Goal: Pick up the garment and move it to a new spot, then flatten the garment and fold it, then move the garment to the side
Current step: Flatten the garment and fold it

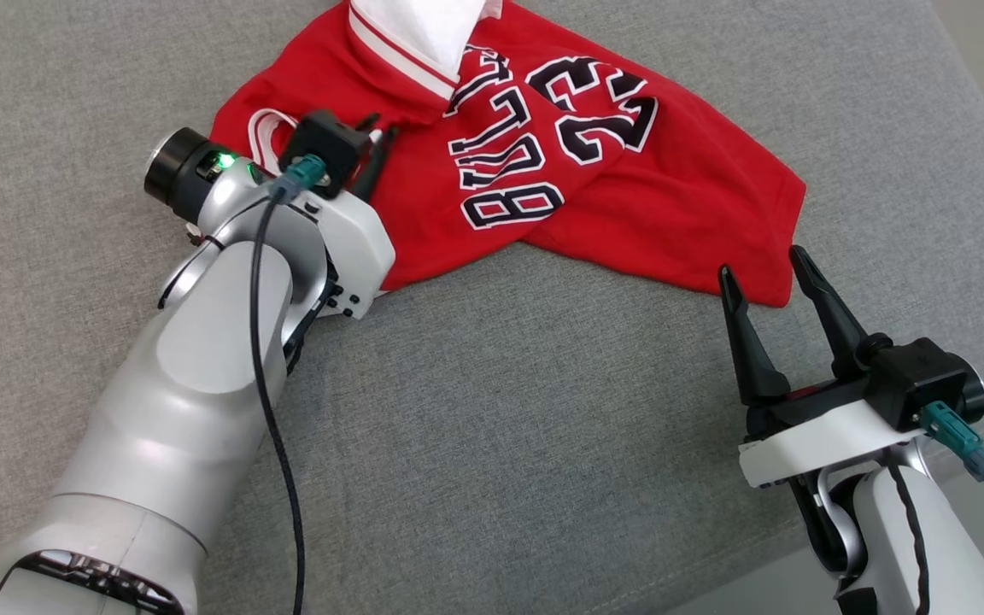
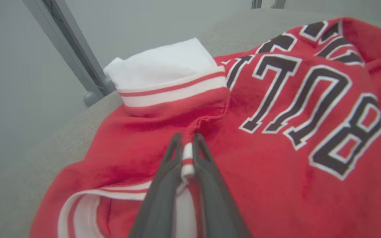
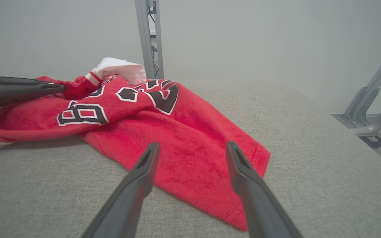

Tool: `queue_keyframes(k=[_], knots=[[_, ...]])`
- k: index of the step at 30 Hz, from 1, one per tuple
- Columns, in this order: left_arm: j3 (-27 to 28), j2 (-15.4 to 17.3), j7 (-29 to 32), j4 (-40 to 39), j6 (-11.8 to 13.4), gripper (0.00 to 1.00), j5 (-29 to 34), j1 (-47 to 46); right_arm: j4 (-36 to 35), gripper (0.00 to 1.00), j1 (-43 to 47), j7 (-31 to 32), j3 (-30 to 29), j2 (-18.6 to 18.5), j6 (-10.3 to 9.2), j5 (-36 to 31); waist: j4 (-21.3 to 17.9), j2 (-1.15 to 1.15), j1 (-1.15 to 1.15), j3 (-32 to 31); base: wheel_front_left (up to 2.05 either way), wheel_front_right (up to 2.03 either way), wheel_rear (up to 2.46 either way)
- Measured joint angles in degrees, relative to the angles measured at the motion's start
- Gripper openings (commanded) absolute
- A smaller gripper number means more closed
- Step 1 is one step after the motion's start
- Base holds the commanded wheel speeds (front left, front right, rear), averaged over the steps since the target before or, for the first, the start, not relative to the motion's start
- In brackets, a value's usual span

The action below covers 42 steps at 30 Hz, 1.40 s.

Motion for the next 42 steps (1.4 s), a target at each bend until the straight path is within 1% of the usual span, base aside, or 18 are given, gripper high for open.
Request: queue_keyframes(k=[5, 9, 10, 12, 14, 16, 19, 22, 23, 24, 26, 29, 34, 35, 39, 42], knots=[[1.0, -0.7, -1.1, 0.2, -0.4, 0.0, -5.5, -0.5, 0.7, 1.0, 0.1, 0.0, -0.9, 0.0, 0.0, -0.6, 0.4, 0.0, 0.0, -0.8, 0.0, 0.0, 0.0], [3.1, -0.7, 0.6, -0.3, -0.4, 0.0, -14.1, -2.5, 1.2, 1.0, 0.1, 0.0, -1.1, 0.0, 0.0, -1.0, 0.8, 0.0, 0.0, -1.5, 0.0, 0.0, 0.0], [3.4, -0.2, 1.4, -0.6, -0.5, 0.0, -15.6, -3.7, 1.3, 1.0, 0.1, -0.1, -1.1, 0.0, 0.0, -1.0, 0.9, 0.0, 0.0, -1.6, 0.0, 0.0, 0.0], [3.7, 1.8, 3.1, -1.0, -0.6, 0.0, -17.7, -6.9, 1.3, 1.0, 0.0, -0.1, -0.7, 0.0, 0.0, -1.0, 0.9, 0.0, 0.0, -1.3, 0.0, 0.0, 0.0], [4.7, 4.8, 5.3, -0.3, -0.6, 0.0, -19.3, -10.4, 1.2, 1.0, -0.5, -0.1, -0.1, 0.0, 0.0, -0.9, 0.8, 0.0, 0.0, -0.8, 0.0, 0.0, 0.0], [6.8, 7.4, 7.6, 1.5, -0.6, 0.0, -21.4, -13.6, 1.2, 1.0, -1.3, -0.1, 1.0, 0.1, 0.0, -0.6, 0.3, 0.0, 0.0, -0.3, 0.0, 0.0, 0.0], [8.6, 10.5, 9.5, 4.2, 1.3, 0.0, -22.0, -18.5, 1.3, 1.0, -1.8, -0.1, 2.2, 0.1, 0.0, -0.1, -0.9, 0.0, 0.0, 0.3, 0.0, 0.0, 0.0], [9.8, 13.2, 9.5, 7.1, 4.0, 0.0, -21.9, -21.6, 1.2, 1.0, -2.3, -0.2, 3.4, 0.1, 0.0, 0.9, -2.1, 0.0, 0.0, 1.0, 0.0, 0.0, 0.0], [10.2, 14.2, 9.2, 8.2, 5.5, 1.0, -21.8, -22.1, 1.2, 1.0, -2.4, -0.2, 3.7, 0.0, 0.0, 1.0, -2.6, 0.0, 0.0, 1.2, 0.0, 0.0, 0.0], [10.1, 14.9, 9.1, 9.3, 6.4, 1.0, -21.5, -22.2, 1.2, 1.0, -2.4, -0.2, 3.9, 0.1, 0.0, 1.3, -3.0, 0.0, 0.0, 1.4, 0.0, 0.0, 0.0], [10.3, 15.6, 9.1, 11.0, 6.7, 1.0, -21.5, -22.2, 1.0, 1.0, -2.4, -0.2, 4.0, 0.1, 0.0, 1.5, -3.5, 0.0, 0.0, 1.6, 0.0, 0.0, 0.0], [10.3, 14.7, 7.4, 11.9, 6.6, 1.0, -21.7, -22.2, 0.8, 1.0, -2.2, -0.2, 3.1, 0.0, 0.0, 1.6, -3.2, 0.0, 0.0, 1.7, 0.0, 0.0, 0.0], [10.2, 13.8, 2.1, 12.5, 4.8, 1.0, -22.1, -21.9, 0.8, 1.0, -2.2, -0.2, 2.6, 0.1, 0.0, 0.4, -0.9, 0.0, 0.0, 1.2, 0.0, 0.0, 0.0], [10.2, 13.8, 2.1, 12.5, 4.8, 1.0, -22.1, -21.9, 0.8, 1.0, -2.2, -0.2, 2.6, 0.1, 0.0, 0.4, -0.9, 0.0, 0.0, 1.2, 0.0, 0.0, 0.0], [10.6, 11.5, -3.3, 12.1, 3.1, 1.0, -23.4, -20.0, 0.3, 1.0, -2.4, -0.2, 1.3, 0.1, 0.0, -1.1, 1.7, 0.0, 0.0, -0.1, 0.0, 0.0, 0.0], [12.3, 10.5, -5.9, 11.1, 1.8, 1.0, -25.6, -16.6, 0.0, 1.0, -2.2, -0.2, 0.8, 0.2, 0.0, -2.2, 3.5, 0.0, 0.0, -2.0, 0.0, 0.0, 0.0]])
